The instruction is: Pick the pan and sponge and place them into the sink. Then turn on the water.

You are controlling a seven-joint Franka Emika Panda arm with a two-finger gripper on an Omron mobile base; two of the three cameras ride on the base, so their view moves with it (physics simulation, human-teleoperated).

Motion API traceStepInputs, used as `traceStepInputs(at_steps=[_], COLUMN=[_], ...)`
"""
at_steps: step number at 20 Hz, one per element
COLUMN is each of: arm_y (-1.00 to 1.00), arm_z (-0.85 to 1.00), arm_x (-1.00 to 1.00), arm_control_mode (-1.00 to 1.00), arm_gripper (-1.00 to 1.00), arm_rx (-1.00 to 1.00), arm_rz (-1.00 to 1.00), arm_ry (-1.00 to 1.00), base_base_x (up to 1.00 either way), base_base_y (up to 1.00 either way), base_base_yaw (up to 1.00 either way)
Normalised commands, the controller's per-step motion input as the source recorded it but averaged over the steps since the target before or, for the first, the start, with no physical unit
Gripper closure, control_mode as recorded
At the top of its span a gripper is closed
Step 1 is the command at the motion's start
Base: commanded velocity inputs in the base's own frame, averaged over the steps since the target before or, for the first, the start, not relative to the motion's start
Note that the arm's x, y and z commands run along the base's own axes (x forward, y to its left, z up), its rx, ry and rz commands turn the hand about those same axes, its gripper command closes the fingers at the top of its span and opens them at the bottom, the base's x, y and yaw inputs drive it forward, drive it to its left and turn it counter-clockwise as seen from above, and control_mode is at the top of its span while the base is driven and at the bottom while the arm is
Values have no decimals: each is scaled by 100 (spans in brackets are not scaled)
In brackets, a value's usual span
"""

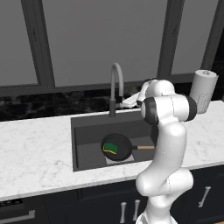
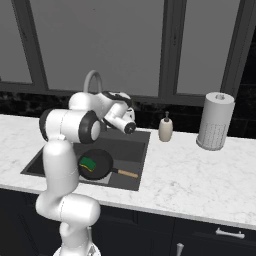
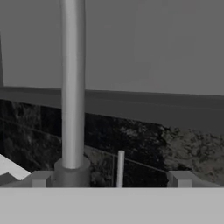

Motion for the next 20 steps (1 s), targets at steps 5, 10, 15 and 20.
traceStepInputs(at_steps=[5, 10, 15, 20], arm_y=[14, 9, 0, 0], arm_z=[0, -10, -23, -14], arm_x=[23, 25, 31, 25], arm_control_mode=[-100, -100, -100, -100], arm_gripper=[-100, -100, -100, -100], arm_rx=[0, 0, 0, 1], arm_rz=[-5, -5, -3, -2], arm_ry=[0, 0, 0, 0], base_base_x=[0, 0, 0, 0], base_base_y=[0, 0, 0, 0], base_base_yaw=[0, 0, 0, 0])
